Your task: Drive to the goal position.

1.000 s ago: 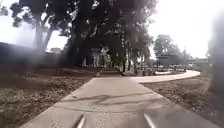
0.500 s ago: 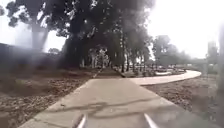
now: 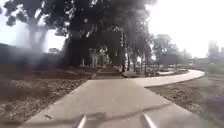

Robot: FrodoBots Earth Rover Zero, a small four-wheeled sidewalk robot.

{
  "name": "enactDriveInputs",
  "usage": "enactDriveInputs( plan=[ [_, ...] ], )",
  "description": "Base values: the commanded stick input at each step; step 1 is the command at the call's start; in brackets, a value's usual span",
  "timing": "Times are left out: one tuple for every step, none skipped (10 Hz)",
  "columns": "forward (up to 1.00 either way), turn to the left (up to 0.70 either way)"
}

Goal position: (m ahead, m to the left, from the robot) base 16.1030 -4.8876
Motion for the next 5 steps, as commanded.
enactDriveInputs(
  plan=[
    [0.85,0.00],
    [0.85,0.00],
    [0.85,0.00],
    [0.85,0.00],
    [0.85,0.00]
  ],
)
